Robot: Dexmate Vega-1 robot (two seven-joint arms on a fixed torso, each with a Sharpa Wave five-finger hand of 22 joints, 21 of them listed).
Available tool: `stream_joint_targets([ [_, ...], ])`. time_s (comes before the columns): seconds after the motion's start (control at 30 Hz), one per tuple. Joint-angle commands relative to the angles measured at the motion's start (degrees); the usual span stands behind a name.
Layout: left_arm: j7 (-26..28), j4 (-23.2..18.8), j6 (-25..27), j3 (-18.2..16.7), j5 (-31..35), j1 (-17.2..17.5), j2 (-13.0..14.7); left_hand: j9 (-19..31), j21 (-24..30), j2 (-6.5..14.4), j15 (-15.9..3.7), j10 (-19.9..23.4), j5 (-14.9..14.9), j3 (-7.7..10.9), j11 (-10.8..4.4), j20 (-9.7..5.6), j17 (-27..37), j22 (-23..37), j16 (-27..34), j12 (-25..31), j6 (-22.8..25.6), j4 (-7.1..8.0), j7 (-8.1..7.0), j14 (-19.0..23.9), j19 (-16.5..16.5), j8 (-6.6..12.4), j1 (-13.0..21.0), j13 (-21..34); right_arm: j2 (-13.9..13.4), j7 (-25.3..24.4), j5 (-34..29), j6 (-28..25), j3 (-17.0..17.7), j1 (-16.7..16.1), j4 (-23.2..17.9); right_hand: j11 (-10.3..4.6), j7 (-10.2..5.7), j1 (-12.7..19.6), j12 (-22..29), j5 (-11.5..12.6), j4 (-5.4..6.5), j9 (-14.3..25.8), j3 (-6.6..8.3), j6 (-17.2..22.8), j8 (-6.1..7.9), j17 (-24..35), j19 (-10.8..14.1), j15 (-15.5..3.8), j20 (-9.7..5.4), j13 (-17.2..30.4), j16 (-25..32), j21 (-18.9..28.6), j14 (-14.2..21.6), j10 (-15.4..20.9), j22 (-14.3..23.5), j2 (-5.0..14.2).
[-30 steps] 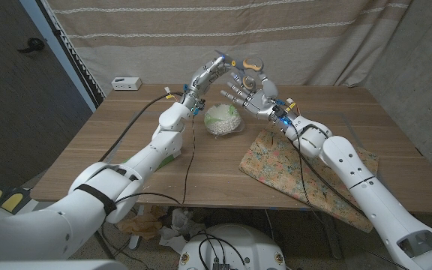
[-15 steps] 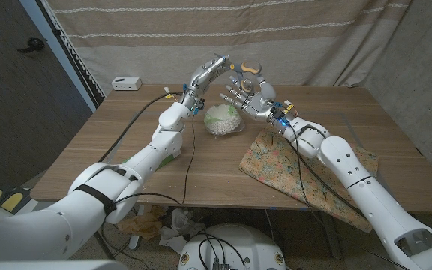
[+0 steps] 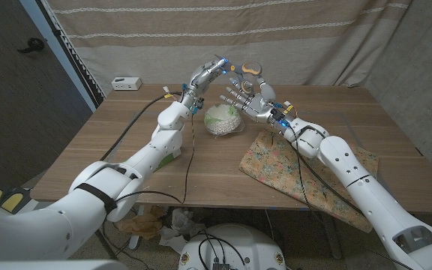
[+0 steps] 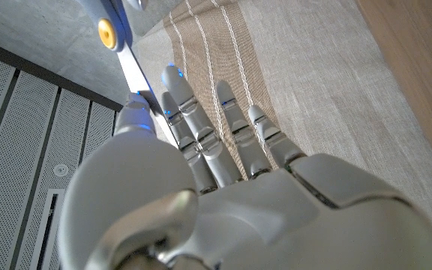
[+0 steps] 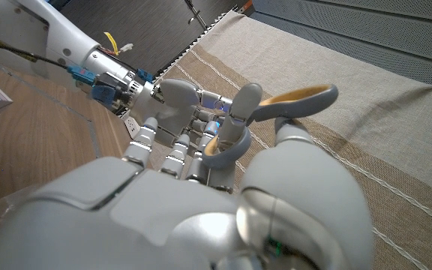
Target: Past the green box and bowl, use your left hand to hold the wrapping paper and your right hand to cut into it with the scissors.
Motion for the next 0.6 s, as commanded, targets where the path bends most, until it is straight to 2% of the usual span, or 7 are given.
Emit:
stream_joint_targets([
  [0.03, -9.88, 4.75, 1.82, -1.72, -5.64, -2.03, -2.13, 0.51, 0.17, 4.1, -7.67, 0.88, -0.48, 2.62, -0.01, -0.07, 0.34, 0.37, -0.26, 0.52, 2.63, -1.8, -0.26, 0.64, -0.14, 1.24, 4.96, 0.48, 0.23, 1.72, -1.08, -0.43, -0.44, 0.59, 1.4, 0.41, -8.43, 0.8, 0.31, 0.51, -0.02, -0.68, -0.53, -8.65, -0.14, 0.18, 0.43, 0.39, -0.07, 0.02, 0.2, 0.55, -0.06, 0.04, 0.1, -0.08],
  [0.17, -13.97, 7.72, 2.33, -2.47, -7.14, -3.45, -2.96, 0.62, 0.14, 4.13, -7.68, 0.83, -0.52, 2.73, -0.02, 0.03, 0.39, 0.42, -0.3, 0.57, 2.76, -1.68, -0.36, 0.61, -0.34, 1.41, 4.96, 0.63, -0.01, 3.31, -2.26, -0.32, -0.76, 0.99, 2.13, 0.71, -8.29, 0.43, 0.32, 0.61, 0.03, -1.49, -1.02, -9.28, -0.68, 0.18, 0.37, 0.73, -0.24, 0.02, 0.18, 0.51, -0.11, 0.08, 0.1, -0.49],
  [0.27, -15.37, 9.09, 2.06, -2.79, -7.33, -4.07, -3.34, 0.89, 0.21, 4.48, -7.9, 0.49, -0.46, 3.18, 0.05, -0.17, 0.69, 0.52, -0.1, 0.69, 2.97, -1.48, -0.43, 1.17, -0.4, 1.78, 5.22, 1.05, -0.14, 4.36, -2.97, -0.31, -1.0, 1.23, 2.67, 0.8, -7.37, -0.51, 0.28, 0.75, 0.3, -2.8, -1.91, -10.04, -1.51, 0.19, 0.18, 1.29, -0.12, 0.01, 0.11, 0.41, -0.32, 0.01, 0.09, -1.18],
  [0.3, -16.24, 9.69, 2.15, -2.99, -7.64, -4.37, -3.52, 1.07, 0.26, 4.6, -7.99, 0.28, -0.43, 3.56, 0.12, -0.28, 0.98, 0.56, 0.12, 0.84, 3.17, -1.46, -0.38, 1.8, -0.41, 2.07, 5.55, 1.41, -0.17, 4.41, -3.18, -0.29, -1.04, 1.24, 2.77, 1.34, -7.11, -1.03, 0.26, 0.91, 0.49, -3.74, -2.39, -10.5, -2.08, 0.2, 0.14, 1.49, -0.17, 0.01, 0.09, 0.4, -0.43, -0.04, 0.09, -1.36],
  [0.47, -20.27, 12.36, 2.83, -4.05, -9.0, -5.6, -4.2, 1.37, 0.27, 4.45, -8.06, 0.4, -0.42, 4.14, 0.28, -0.33, 1.62, 0.59, 0.44, 1.54, 3.66, -1.38, -0.1, 3.0, -0.57, 2.68, 5.97, 2.3, -0.1, 6.08, -4.23, 0.06, -1.3, 1.46, 3.77, 1.62, -4.87, -2.05, 0.38, 1.35, 1.08, -6.28, -3.03, -10.66, -3.67, 0.14, 0.06, 2.03, -0.07, -0.02, 0.04, 0.37, -0.6, 0.1, 0.08, -0.7],
  [0.53, -20.99, 12.53, 3.14, -4.36, -9.24, -5.63, -4.22, 1.51, 0.33, 4.17, -8.05, 0.24, -0.47, 4.56, 0.27, -0.43, 2.08, 0.63, 0.32, 2.11, 4.72, -1.27, 0.22, 3.33, -0.6, 3.4, 6.15, 3.13, 0.01, 5.97, -4.43, 0.25, -1.23, 1.33, 3.94, 1.28, -4.26, -2.6, 0.78, 1.44, 1.5, -7.74, -3.17, -10.87, -4.99, 0.07, 0.02, 2.51, -0.18, -0.05, 0.09, 0.35, -0.46, 0.74, 0.07, 0.1],
  [0.6, -21.09, 12.28, 3.19, -4.59, -9.27, -5.42, -4.14, 1.56, 0.34, 4.14, -8.04, 0.21, -0.49, 4.69, 0.27, -0.41, 2.21, 0.64, 0.28, 2.27, 4.63, -1.22, 0.19, 3.4, -0.64, 3.46, 6.18, 3.36, -0.07, 5.76, -4.78, 0.41, -1.17, 1.18, 3.95, 1.12, -3.49, -3.47, 1.07, 1.33, 2.08, -9.58, -3.44, -11.95, -7.07, 0.02, -0.04, 2.47, -0.1, -0.08, 0.07, 0.34, -0.49, 0.89, 0.07, 1.03],
])
